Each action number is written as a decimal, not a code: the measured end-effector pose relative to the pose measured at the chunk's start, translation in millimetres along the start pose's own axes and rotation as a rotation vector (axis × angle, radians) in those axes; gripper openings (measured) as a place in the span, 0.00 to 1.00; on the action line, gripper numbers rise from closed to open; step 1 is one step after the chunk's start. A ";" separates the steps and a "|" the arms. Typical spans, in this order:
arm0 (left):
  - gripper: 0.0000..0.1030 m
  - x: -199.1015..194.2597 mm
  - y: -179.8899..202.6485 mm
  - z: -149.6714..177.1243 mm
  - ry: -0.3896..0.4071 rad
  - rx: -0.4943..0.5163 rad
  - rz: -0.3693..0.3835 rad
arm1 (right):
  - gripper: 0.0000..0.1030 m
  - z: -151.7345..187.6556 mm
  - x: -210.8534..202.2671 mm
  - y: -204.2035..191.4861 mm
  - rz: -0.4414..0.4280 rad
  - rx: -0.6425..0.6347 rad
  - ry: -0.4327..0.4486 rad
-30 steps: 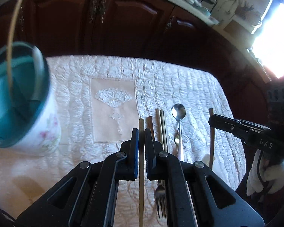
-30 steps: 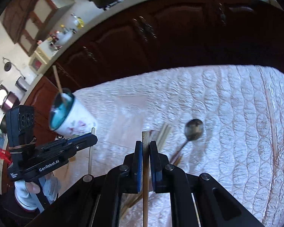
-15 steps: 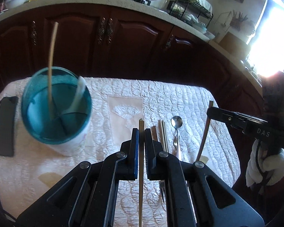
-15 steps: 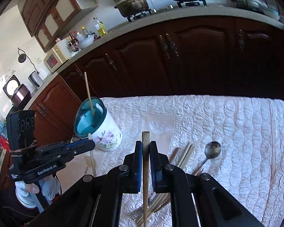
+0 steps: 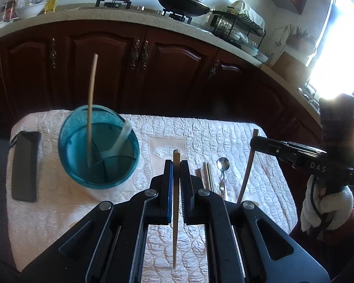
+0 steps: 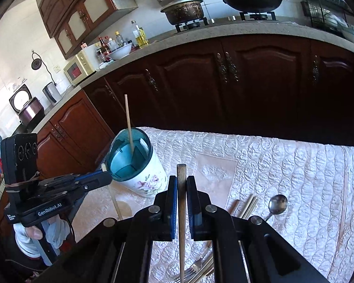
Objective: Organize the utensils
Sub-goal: 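Lift the chopstick with the left tool while the right tool lifts another chopstick toward the cup, then lower both chopsticks into the floral cup and open both tools, then move both tools away from the cup back over the remaining utensils, then grasp the metal spoon with the right tool while the left tool grasps the brown-handled fork, then lift and carry the spoon and fork with both tools to the floral cup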
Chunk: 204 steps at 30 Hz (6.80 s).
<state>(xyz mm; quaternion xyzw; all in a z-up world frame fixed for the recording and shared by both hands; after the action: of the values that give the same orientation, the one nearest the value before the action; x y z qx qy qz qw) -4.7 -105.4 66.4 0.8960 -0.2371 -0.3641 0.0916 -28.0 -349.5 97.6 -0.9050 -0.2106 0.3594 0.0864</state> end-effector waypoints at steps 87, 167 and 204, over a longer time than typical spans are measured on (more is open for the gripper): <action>0.49 23.8 -17.9 -13.6 0.053 -0.052 -0.223 | 0.45 8.4 55.8 -29.8 0.165 -0.006 0.054; 0.49 226.4 66.9 55.2 -0.387 0.090 -0.034 | 0.01 89.7 81.1 183.2 0.225 0.244 -0.118; 0.10 39.5 44.6 20.1 -0.113 0.139 0.098 | 0.02 41.5 3.1 77.7 0.184 0.029 0.059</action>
<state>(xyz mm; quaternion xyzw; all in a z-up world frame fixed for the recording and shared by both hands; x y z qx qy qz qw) -10.1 -163.4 42.9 0.8655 -0.3103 -0.3918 0.0334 -29.7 -417.6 41.7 -0.9293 -0.1187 0.3421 0.0725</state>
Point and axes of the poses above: each gripper's, at about its wrist camera, not at the fingertips, and x roughly the way its jaws point, y to its right, z to its underside, the point moved 2 cm from there along x, roughly the way its jaws point, and after that the axes turned 4 degrees about y, right-handed, at the moved point
